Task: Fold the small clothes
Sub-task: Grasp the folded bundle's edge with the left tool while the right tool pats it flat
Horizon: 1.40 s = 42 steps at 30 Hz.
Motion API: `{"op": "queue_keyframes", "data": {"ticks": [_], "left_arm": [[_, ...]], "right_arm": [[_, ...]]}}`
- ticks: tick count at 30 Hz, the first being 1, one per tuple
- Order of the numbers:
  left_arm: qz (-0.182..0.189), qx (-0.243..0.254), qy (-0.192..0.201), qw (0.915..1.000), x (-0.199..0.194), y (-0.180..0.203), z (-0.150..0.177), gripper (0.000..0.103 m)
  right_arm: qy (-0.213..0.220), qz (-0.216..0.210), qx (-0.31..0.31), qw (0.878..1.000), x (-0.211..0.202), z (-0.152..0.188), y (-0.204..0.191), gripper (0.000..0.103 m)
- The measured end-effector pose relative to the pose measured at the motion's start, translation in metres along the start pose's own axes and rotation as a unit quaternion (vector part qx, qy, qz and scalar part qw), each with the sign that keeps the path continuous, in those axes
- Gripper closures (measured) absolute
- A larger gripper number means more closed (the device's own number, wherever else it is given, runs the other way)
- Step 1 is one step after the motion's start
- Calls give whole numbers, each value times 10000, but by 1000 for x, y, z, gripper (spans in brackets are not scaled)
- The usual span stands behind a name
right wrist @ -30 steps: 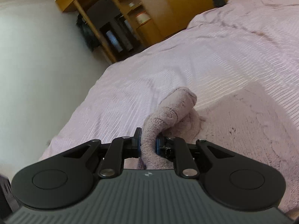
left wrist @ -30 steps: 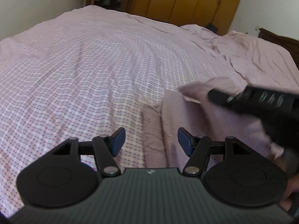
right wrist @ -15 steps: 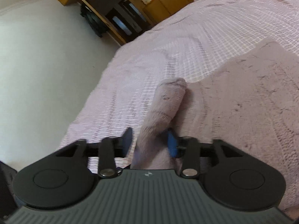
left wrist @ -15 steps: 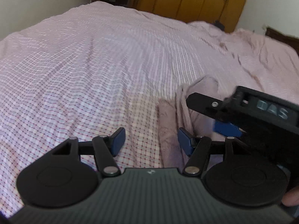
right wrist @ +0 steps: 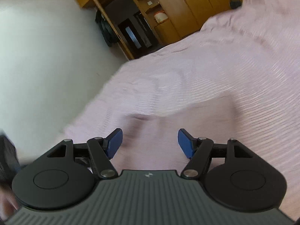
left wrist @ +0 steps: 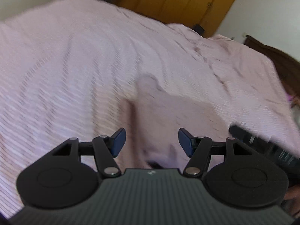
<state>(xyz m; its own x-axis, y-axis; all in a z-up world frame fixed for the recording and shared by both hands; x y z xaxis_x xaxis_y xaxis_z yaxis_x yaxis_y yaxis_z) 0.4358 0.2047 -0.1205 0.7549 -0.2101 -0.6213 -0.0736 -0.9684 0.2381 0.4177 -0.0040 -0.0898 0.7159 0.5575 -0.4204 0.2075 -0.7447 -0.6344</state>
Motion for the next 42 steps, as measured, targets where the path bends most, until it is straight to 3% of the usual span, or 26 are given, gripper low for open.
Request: {"op": "queue_keyframes", "data": {"ticks": [2,5,7,11,16,17,18,19,20,21,24,27,31,38,41,42], "left_arm": [[95,-24,-104,9999,3,8,7,41],[-1,137,-153,9998,9,16,14,46],[-110,410,-165,9990,14,21,14,49],[-136,436,-291,9985,26,26,20,48],[-264,407,-446,9978,39,24,32,48],[-387,420,-406,9975,39,22,31,57],[-390,455,-381,9975,40,23,29,71],[-380,442,-374,9976,40,24,28,71],[-394,431,-349,9977,38,24,27,75],[-421,445,-312,9976,36,26,25,77],[-344,347,-123,9987,14,24,17,79],[-301,339,-149,9989,2,21,19,79],[-283,417,-575,9971,16,18,49,78],[-152,773,-476,9958,-1,16,52,74],[-178,752,-329,9965,-21,13,45,74],[-270,756,-307,9963,-25,13,42,74]], "right_arm": [[-36,351,-610,9975,-17,2,20,31],[-493,834,-1387,9856,-31,20,46,32],[-447,1115,-1777,9767,-41,26,57,33],[-383,1221,-1996,9715,-40,28,63,34],[-611,1188,-2511,9587,-21,48,48,34],[-551,1274,-2670,9537,-18,50,46,34],[-473,1485,-2843,9460,-14,52,47,37],[-430,1669,-3002,9382,-11,52,50,43],[-408,1684,-3091,9351,-7,52,53,71],[-444,1522,-3110,9371,-5,52,53,79],[-420,1339,-3186,9374,-11,47,46,83],[-387,1266,-3144,9400,-23,41,42,83],[-776,1427,-2947,9417,-21,50,64,84],[-1152,1424,-2682,9458,-31,54,78,83],[-986,1211,-2586,9533,-50,39,67,84],[-749,1119,-2483,9593,-58,28,63,84]]}}
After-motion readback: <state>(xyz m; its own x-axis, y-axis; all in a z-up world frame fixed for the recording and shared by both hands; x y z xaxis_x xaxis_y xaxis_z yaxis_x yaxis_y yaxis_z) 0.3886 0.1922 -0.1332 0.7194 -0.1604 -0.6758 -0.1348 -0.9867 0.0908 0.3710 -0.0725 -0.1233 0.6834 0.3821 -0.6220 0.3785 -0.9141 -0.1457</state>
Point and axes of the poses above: each gripper's, at about its wrist camera, not at the fingertips, and x roughly the way its jaws point, y to its right, z to its underside, the point moved 9 cm from there along x, roughly the way its jaws point, and after that the axes turned 15 degrees about x, right-handed, at the moved point
